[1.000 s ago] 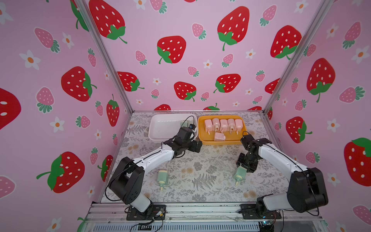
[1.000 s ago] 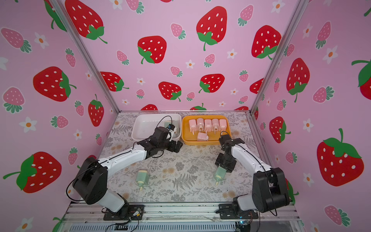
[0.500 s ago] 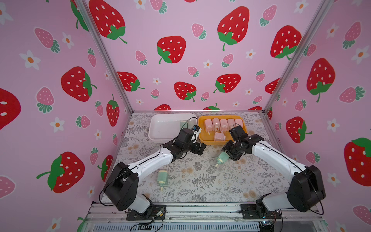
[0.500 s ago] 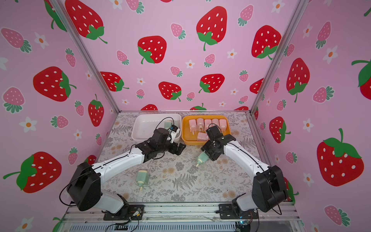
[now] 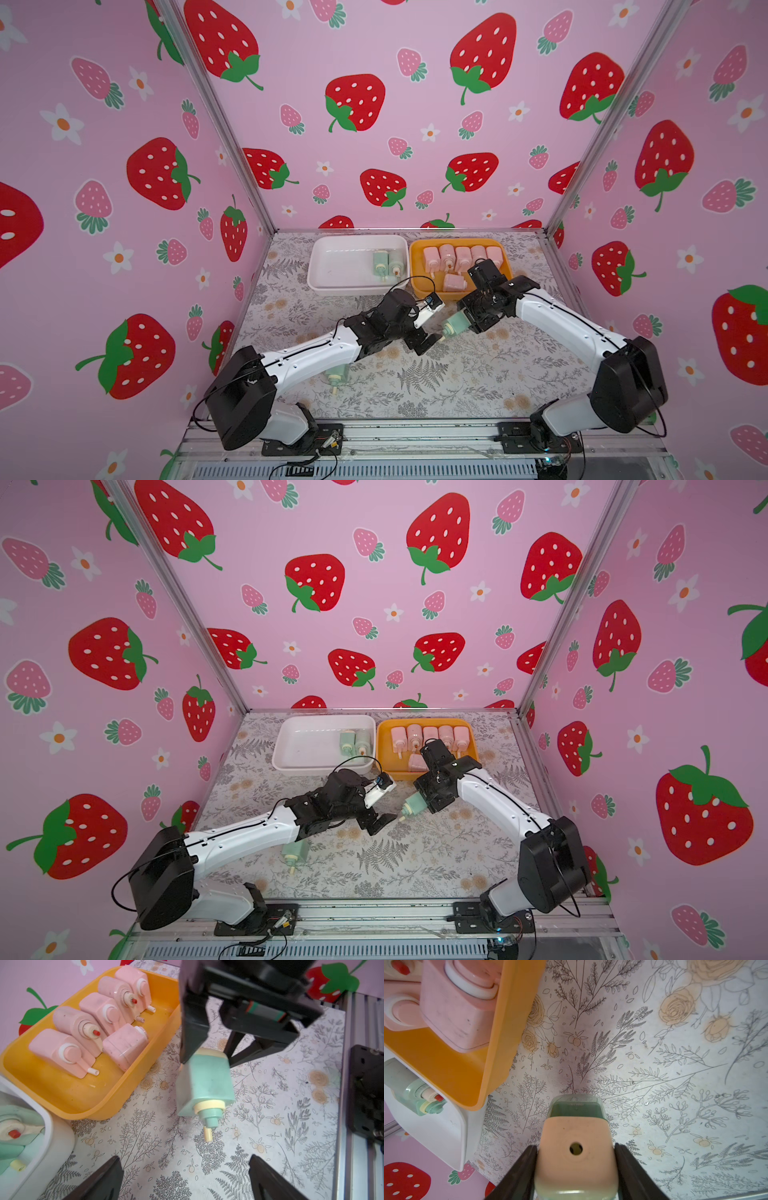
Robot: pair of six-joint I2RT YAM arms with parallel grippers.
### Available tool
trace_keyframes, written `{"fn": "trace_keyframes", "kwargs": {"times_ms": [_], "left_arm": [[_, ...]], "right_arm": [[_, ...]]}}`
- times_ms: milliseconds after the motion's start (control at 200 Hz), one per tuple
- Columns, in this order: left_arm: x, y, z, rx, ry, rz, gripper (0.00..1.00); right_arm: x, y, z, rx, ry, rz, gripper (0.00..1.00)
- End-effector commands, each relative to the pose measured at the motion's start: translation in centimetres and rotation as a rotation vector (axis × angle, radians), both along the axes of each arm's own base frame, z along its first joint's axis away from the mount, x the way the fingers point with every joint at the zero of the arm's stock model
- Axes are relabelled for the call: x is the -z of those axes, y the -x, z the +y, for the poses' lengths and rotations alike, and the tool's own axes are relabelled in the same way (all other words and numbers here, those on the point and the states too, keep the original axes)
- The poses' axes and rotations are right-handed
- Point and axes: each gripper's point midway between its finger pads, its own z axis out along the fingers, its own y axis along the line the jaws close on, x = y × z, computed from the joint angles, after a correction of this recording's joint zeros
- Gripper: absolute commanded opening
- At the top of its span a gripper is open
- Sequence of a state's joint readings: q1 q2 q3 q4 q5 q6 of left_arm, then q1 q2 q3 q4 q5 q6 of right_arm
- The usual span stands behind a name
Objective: Place the pencil sharpeners by color into the storage box
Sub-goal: Pick up the pencil sharpener from the center of the board.
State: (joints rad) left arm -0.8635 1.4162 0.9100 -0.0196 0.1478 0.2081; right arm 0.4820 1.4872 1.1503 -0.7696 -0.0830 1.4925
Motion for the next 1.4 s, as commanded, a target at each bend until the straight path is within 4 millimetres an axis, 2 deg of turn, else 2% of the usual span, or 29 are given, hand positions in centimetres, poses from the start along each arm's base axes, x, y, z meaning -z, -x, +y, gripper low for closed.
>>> {"fn": "trace_keyframes", "kwargs": {"times_ms": [0, 190, 255, 365, 445, 670, 950, 1396], "left_arm": [[-0.4, 0.5, -1.1, 0.096, 0.001, -0.076, 0.99], [2.0, -0.2, -1.2, 0.103, -0.064, -0.091, 0.95], [2.4, -0.5, -1.3, 0.093, -0.058, -0.107, 0.94], [2.8, -2.5, -0.6, -0.013, -0.071, -0.184, 0.92], [2.8, -3.0, -0.4, -0.041, -0.067, -0.221, 0.92], [3.9, -3.7, 0.1, -0.086, -0.081, -0.249, 0.86], [4.7, -3.9, -0.6, -0.066, -0.089, -0.236, 0.78], [3.9, -4.2, -1.9, -0.036, -0.079, -0.233, 0.72]], "right_arm": [[-0.7, -0.3, 0.9, 0.032, -0.021, 0.009, 0.00], [-1.2, -1.0, 3.1, -0.010, -0.005, 0.020, 0.00], [-1.1, -1.2, 3.9, -0.013, -0.018, 0.028, 0.00], [-0.9, -1.6, 5.4, -0.033, -0.041, 0.038, 0.00], [-0.7, -1.6, 6.2, -0.049, -0.050, 0.057, 0.00], [-0.1, -1.4, 6.6, -0.052, -0.063, 0.085, 0.00], [-0.3, -1.1, 6.9, -0.066, -0.085, 0.088, 0.00], [0.3, -0.6, 6.7, -0.072, -0.083, 0.107, 0.00]]}}
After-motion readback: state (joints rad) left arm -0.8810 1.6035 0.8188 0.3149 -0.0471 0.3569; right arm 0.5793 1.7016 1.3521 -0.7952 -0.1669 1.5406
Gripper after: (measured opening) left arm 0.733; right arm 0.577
